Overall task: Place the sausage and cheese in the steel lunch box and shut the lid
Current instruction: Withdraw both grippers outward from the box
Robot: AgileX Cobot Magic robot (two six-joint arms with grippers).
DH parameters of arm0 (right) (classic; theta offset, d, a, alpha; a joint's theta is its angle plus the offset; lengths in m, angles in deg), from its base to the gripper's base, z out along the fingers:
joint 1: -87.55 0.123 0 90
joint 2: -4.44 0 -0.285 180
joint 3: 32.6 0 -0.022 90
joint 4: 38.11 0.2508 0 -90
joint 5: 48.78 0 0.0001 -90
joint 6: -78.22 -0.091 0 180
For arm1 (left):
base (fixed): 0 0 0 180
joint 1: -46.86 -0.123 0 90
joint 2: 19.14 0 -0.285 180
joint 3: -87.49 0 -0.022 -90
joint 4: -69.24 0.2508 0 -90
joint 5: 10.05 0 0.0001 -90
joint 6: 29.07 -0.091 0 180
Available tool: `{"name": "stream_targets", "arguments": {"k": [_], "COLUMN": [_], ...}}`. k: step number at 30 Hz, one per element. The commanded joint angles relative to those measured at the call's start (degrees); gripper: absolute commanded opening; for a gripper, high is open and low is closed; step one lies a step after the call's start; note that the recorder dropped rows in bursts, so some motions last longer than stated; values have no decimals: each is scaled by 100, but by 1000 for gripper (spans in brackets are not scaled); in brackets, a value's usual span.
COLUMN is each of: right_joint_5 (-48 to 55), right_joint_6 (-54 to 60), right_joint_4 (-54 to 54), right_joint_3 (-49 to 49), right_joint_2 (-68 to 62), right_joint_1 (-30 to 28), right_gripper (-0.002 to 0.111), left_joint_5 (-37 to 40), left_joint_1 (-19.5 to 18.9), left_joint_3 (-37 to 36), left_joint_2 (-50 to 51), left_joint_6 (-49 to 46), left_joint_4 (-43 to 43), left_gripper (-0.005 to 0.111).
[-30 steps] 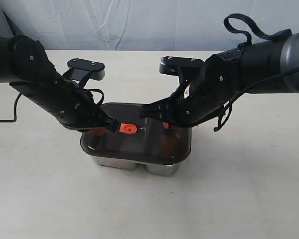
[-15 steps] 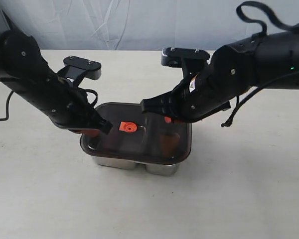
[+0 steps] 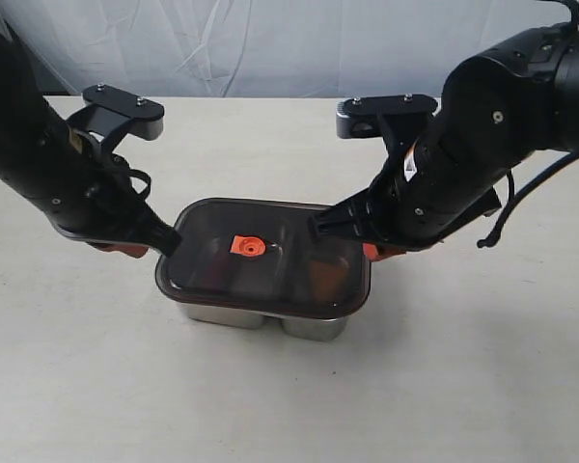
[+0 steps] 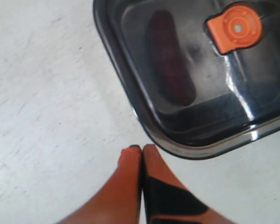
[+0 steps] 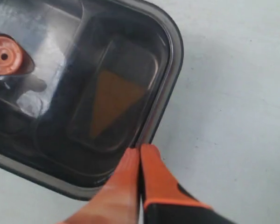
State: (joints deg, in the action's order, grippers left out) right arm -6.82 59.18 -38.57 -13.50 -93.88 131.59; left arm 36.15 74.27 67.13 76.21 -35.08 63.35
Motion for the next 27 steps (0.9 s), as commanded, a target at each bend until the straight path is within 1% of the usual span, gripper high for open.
{"name": "stream_targets", "arguments": {"k": [1, 6, 8, 14, 16, 20, 23, 27], "right_joint_5": [400, 579, 484, -37, -190, -548, -493, -483], "right_joint_6": [-78, -121, -121, -246, -300, -364, -364, -364], "right_joint_4": [-129, -217, -190, -178, -178, -178, -244, -460], "right_joint_3": [14, 158, 364, 996, 1120, 1324, 1337, 1337], "right_joint_2": [-4, -4, -4, -4, -4, 254, 665, 1687], "right_joint_1": [0, 0, 0, 0, 0, 0, 0, 0], "right_gripper": [-1, -1, -1, -1, -1, -1, -1, -1], "left_joint_5": [236, 552, 666, 654, 498, -110, -480, -877], "left_joint_1": [18, 18, 18, 18, 18, 18, 18, 18], "left_joint_3": [23, 23, -13, -246, -336, -530, -655, -810], "left_joint_2": [-47, -47, -47, -47, -58, -296, -766, -1893], "left_joint_6": [433, 600, 600, 600, 600, 661, 661, 661], "left_joint_4": [446, 589, 651, 650, 650, 640, 629, 629], "left_gripper": [0, 0, 0, 0, 0, 0, 0, 0]}}
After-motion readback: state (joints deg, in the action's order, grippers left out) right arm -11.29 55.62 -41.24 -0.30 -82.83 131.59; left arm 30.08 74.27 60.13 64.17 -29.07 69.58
